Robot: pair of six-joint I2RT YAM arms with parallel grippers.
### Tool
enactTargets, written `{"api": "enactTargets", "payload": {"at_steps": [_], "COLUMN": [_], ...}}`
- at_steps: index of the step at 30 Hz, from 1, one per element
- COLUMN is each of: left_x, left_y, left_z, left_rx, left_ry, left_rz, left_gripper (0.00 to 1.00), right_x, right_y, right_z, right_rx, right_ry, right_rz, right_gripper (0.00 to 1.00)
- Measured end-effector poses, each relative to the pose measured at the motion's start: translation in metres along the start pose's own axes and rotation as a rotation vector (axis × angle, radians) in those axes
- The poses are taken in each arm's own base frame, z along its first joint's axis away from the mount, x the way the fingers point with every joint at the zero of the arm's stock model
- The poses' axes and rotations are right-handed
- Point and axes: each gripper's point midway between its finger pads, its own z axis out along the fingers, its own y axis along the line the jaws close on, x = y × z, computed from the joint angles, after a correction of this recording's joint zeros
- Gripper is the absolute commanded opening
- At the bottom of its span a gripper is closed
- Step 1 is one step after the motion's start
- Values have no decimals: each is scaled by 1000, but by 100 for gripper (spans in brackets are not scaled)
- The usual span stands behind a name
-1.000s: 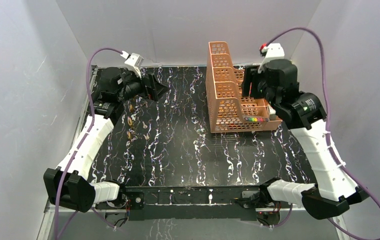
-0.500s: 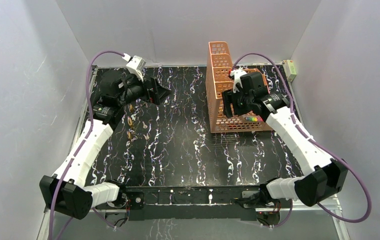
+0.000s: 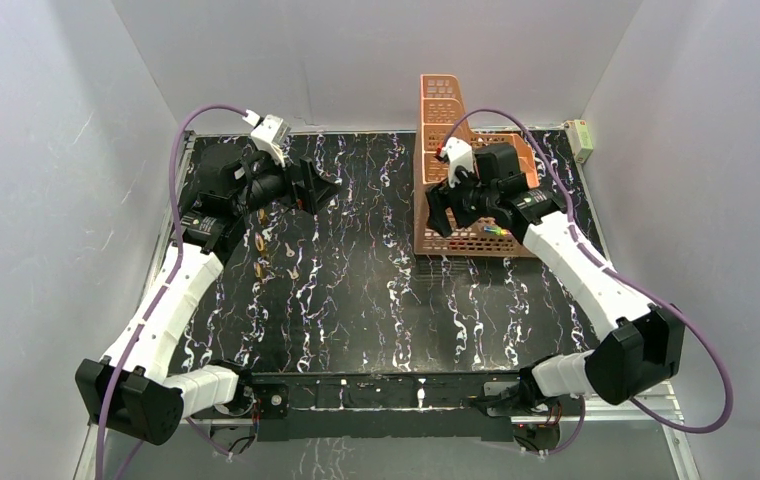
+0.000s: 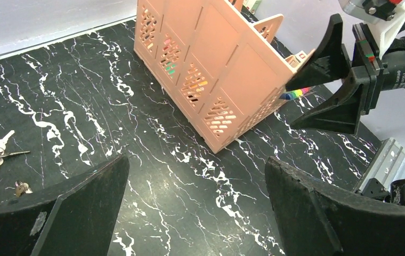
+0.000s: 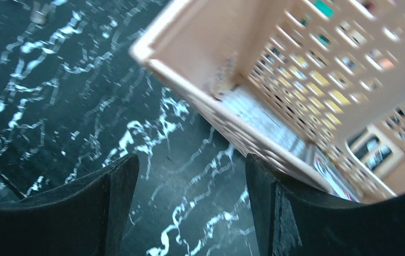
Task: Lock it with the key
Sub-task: Move the distractor to the center of the board.
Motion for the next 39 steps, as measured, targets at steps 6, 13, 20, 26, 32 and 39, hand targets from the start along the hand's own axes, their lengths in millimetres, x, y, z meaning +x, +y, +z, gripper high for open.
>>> {"api": "enactTargets", "payload": {"at_steps": [6,13,20,26,32,39], "left_x": [0,2,-2,0,2,5], "left_y": [0,2,2,3,4,5], "left_z": [0,-2,0,3,2,-1], "left_rx": [-2,-17,-12,-9,-11,-22], "left_ry": [4,17,19,30,39,53], "left_rz": [-2,1,11,6,12,23], "left_gripper": [98,98,98,98,98,98], "right_x": [-37,-54,-49,-45,-30,-44], "right_y": [29,32,17,-19,-45,-32], "right_z": [25,7,-66,-57,-7,30], "right_rx": [-214,-217,-49,19,-43,-165], "right_ry": [-75,-126,-246,-246,-156,-162], "right_rz": [-39,-115,-148,-128,-76,-67], "right_gripper": [80,84,90,88,76,60]}}
